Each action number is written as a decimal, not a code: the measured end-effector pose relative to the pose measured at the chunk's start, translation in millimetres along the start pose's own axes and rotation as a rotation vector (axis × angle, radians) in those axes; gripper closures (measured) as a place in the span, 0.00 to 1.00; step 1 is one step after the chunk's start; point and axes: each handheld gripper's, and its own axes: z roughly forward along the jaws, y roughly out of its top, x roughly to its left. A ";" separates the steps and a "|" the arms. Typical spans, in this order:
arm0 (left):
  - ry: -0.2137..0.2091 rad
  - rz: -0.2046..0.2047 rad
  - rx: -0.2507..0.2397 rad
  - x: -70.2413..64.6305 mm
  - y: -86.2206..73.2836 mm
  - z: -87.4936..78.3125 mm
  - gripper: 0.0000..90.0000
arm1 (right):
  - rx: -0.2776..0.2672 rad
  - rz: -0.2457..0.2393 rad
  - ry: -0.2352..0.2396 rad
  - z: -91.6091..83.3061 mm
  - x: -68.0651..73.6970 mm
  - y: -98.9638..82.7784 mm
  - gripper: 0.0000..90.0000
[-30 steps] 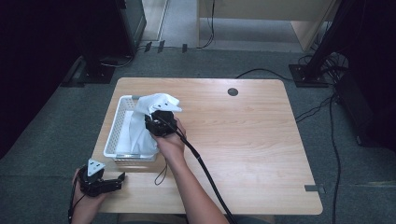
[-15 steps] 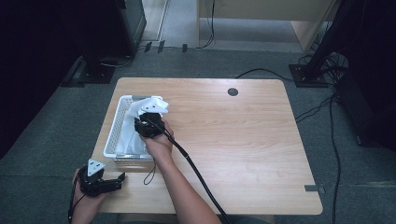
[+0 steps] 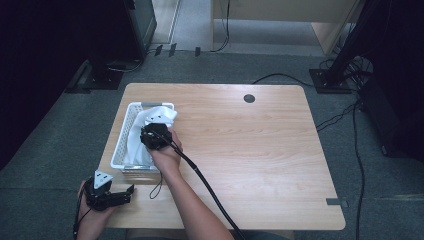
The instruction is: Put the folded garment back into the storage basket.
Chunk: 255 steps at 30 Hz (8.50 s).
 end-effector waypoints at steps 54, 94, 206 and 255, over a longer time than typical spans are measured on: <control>-0.001 -0.002 -0.001 -0.2 -0.1 0.1 0.00 | -0.098 0.062 0.046 -67.7 -93.8 -23.7 0.00; 0.001 -0.001 0.001 -0.4 0.0 0.0 0.00 | 0.149 -0.013 -0.369 -58.4 -146.0 -82.8 0.00; -0.006 0.007 0.002 -1.1 -0.6 -0.6 0.00 | 0.155 0.060 -0.508 -176.8 -231.3 -128.0 0.00; -0.004 0.003 0.000 -1.5 -0.5 -0.4 0.00 | 0.137 0.123 -0.585 -228.8 -266.6 -148.1 0.00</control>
